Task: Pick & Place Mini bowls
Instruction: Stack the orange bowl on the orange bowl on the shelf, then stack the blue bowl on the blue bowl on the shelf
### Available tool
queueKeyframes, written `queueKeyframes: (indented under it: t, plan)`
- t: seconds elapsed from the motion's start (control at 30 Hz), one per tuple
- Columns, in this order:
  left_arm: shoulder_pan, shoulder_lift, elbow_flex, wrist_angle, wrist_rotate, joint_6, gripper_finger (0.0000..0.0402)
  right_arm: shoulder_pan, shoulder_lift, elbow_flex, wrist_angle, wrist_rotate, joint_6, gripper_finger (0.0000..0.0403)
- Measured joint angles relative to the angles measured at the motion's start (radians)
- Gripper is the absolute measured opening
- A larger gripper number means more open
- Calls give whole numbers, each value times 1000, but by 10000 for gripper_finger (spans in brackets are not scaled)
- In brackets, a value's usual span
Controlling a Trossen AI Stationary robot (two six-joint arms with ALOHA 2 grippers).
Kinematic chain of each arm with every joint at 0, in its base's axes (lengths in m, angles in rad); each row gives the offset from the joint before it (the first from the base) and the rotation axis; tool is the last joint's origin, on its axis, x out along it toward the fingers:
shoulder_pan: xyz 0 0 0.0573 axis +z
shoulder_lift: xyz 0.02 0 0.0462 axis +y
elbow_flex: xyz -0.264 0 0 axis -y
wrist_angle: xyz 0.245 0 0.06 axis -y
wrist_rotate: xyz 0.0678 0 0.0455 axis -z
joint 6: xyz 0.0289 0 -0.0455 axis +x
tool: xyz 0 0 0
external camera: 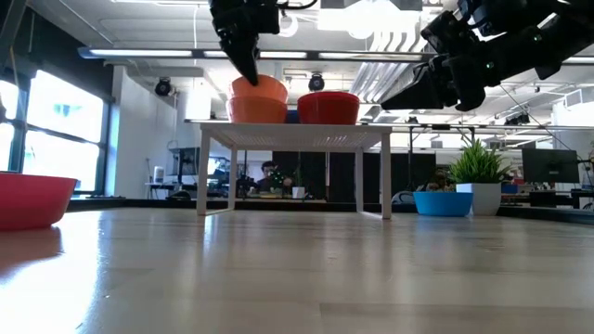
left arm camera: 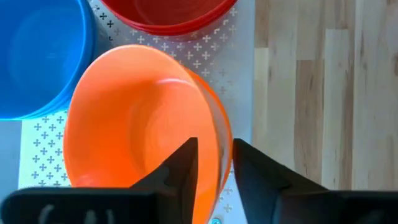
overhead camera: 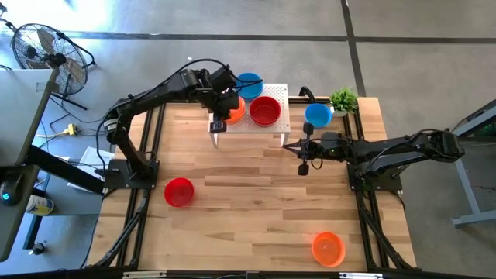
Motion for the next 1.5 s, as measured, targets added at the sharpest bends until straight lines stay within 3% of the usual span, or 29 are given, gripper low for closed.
queueKeyframes:
  t: [0.33,0.57,0.87,0.97,1.3,1.5]
  plan:
    - [0,-33,-1,-8,-5,0,103,0,0,0,0,0,0,0]
    - [0,-32,-1,-44,-35,34,13,0,0,0,0,0,0,0]
    - [0,-32,-1,-56,-22,34,4,0,0,0,0,0,0,0]
    - [0,-32,-1,-53,-26,8,14,0,0,0,0,0,0,0]
    - [0,-32,-1,-53,-26,-17,112,0,0,0,0,0,0,0]
    - [0,-58,-2,-37,-20,-18,94,0,0,0,0,-3,0,0]
